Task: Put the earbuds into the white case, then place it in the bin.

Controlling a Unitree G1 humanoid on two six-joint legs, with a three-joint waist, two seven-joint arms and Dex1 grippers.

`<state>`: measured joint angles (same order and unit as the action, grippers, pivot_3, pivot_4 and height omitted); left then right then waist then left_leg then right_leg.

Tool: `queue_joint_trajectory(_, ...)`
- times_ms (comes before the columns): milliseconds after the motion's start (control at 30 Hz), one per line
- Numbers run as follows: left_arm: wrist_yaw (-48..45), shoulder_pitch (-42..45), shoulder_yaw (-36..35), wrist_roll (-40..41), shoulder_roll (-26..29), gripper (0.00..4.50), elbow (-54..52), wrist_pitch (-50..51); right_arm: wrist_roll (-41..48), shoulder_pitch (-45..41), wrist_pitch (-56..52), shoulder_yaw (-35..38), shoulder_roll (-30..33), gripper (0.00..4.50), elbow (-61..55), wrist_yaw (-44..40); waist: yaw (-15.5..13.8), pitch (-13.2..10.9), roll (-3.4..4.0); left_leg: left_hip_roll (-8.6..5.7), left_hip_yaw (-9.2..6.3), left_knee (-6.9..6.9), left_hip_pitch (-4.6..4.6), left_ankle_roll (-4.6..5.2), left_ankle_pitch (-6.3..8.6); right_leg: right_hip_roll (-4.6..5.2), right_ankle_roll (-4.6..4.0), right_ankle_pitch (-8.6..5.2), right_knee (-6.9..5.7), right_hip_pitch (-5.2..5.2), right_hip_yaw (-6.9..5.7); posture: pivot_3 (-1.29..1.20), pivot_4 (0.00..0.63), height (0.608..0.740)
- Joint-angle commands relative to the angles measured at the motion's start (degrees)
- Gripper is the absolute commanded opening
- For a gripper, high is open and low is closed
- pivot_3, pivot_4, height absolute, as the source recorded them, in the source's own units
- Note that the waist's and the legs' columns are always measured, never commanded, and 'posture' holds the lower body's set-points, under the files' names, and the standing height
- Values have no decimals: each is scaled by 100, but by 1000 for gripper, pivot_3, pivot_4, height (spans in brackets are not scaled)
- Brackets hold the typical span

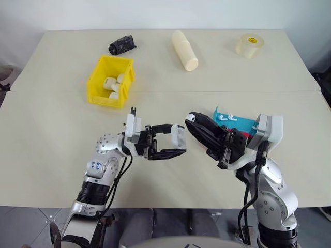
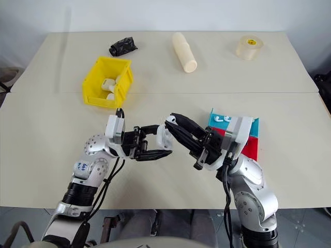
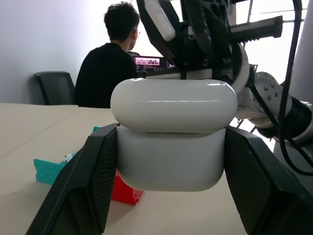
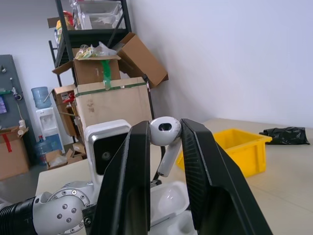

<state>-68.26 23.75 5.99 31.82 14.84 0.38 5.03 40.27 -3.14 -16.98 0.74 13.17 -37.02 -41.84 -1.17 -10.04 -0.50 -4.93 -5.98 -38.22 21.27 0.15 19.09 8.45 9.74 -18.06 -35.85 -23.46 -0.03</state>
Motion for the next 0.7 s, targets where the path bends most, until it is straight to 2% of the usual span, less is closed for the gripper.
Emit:
queue_joint_trajectory(33,119,71,25,102,-173,2809,-290,-25,-91,164,351,-50,10,651,-46,-42,0,0,0,0,0,0,0,0,0,0,0,0,0,0,0,0,150,740)
queue_joint_trajectory(700,145,185,19,185,-368,2809,-439,101,-460,129,1205,-350,-128,651,919,-122,48,0,0,4,2,2,-2,0,0,-2,-1,0,5,0,1,0,150,740)
